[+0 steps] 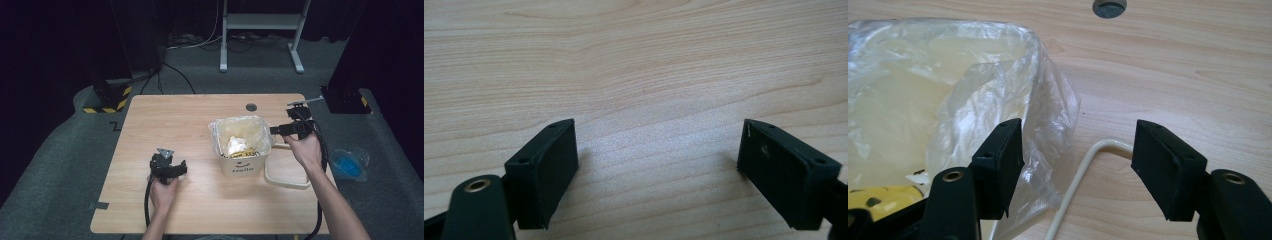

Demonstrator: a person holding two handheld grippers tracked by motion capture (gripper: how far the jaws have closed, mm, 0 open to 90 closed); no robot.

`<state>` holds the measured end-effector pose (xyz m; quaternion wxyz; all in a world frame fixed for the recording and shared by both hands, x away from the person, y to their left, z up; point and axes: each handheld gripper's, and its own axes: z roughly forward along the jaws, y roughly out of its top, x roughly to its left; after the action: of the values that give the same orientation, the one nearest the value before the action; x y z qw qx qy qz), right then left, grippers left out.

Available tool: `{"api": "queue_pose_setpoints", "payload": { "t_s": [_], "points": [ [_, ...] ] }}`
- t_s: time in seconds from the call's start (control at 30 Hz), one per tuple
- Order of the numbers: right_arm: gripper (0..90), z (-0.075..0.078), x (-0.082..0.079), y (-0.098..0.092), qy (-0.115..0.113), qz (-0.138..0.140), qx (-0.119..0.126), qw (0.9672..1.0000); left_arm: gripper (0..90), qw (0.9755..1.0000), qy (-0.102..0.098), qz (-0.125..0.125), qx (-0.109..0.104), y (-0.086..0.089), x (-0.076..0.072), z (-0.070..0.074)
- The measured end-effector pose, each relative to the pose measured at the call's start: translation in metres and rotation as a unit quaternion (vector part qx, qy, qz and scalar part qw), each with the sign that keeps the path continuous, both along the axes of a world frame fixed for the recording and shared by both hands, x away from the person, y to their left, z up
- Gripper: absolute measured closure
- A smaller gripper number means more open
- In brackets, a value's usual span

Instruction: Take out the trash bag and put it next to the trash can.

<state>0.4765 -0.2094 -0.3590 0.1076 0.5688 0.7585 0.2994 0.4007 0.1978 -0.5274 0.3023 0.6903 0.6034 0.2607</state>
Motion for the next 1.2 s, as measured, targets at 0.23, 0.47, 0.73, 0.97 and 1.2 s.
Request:
{"api": "queue_pose_setpoints", "payload": {
  "t_s": [0.23,0.47,0.73,0.97,1.2],
  "points": [
    [38.8,-0.007,0.007,0.003,0.021,0.001,-0.003,0.9998,16.4,1.0000,0.000,0.000,0.000,0.000,0.000,0.000],
    [52.4,-0.009,0.008,0.005,0.019,0.010,-0.002,0.9998,16.4,1.0000,0.001,-0.001,0.001,0.000,0.000,0.000],
    [68.9,-0.012,0.010,0.005,0.021,0.015,0.006,0.9996,16.4,1.0000,0.001,-0.001,0.001,0.000,0.000,0.000],
    [50.8,-0.012,0.013,0.003,0.019,-0.002,0.009,0.9998,16.4,1.0000,0.001,-0.001,0.001,0.000,0.000,0.000],
    [49.4,-0.014,0.019,0.000,0.029,-0.009,0.022,0.9993,16.4,1.0000,0.001,-0.001,0.001,0.000,0.000,0.000]
  ]
}}
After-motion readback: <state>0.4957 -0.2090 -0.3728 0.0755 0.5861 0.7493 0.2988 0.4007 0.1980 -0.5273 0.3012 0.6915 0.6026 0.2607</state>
